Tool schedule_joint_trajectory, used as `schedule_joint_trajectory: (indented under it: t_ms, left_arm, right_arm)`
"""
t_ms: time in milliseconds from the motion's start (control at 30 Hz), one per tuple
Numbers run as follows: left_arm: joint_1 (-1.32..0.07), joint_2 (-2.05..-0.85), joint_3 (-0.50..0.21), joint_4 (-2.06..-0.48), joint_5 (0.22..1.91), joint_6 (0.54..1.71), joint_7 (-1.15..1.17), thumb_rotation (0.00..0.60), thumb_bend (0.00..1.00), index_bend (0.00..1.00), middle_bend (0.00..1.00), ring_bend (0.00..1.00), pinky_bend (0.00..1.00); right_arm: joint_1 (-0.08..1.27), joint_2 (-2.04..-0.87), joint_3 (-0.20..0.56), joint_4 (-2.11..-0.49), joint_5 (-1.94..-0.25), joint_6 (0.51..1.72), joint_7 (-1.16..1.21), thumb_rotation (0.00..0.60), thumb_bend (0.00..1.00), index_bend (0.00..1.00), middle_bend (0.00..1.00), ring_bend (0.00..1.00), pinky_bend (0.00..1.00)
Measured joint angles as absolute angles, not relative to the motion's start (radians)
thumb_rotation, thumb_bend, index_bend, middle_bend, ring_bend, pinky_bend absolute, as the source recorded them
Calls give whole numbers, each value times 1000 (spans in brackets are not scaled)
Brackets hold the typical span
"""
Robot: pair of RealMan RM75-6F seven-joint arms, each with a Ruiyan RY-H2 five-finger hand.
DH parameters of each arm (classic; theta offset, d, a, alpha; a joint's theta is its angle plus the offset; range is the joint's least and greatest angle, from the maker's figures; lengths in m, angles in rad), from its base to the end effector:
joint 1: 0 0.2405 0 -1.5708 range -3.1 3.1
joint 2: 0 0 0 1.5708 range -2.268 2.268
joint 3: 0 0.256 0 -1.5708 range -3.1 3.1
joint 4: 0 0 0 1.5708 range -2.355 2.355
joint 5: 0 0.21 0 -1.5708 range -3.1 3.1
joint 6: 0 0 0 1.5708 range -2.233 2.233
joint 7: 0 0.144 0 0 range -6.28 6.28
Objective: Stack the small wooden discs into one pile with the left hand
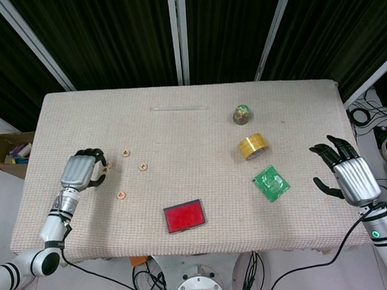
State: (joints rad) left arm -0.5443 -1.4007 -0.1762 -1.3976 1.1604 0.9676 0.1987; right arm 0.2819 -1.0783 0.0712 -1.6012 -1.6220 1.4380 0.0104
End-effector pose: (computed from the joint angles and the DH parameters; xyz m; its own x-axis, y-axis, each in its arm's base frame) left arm -0.2538 0.3360 0.0481 0.4400 0.2468 0.8634 0.8977 -0.1453 -0.4159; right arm -0.2595 -0.2401 0.1627 0.4417 0.0634 0.8949 -0.8468 -0.3000 0.4392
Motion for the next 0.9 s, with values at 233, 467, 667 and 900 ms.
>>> schedule_joint_trajectory:
  t_ms: [233, 467, 667, 900]
  left_arm:
    - [-626, -1453, -204, -1298, 1028, 860, 276, 600, 387, 504, 242, 201, 237]
    - [-661, -1485, -205, -1242, 957, 819, 307, 600, 386, 502, 240, 201, 236]
    - [-669, -1490, -196, -1235, 942, 812, 306, 600, 383, 500, 238, 201, 235]
    - [-671, -1489, -185, -1229, 933, 813, 303, 600, 373, 486, 231, 201, 234]
  right_arm:
    - [271, -1078, 70, -1593, -1618, 1445, 19, 600, 231, 230, 254, 64, 182]
    - [268, -1079, 70, -1585, -1616, 1443, 27, 600, 231, 230, 253, 64, 181]
    - [267, -1080, 72, -1581, -1611, 1438, 30, 600, 230, 230, 253, 64, 181]
    - [265, -1080, 73, -1580, -1608, 1437, 31, 600, 231, 235, 253, 63, 181]
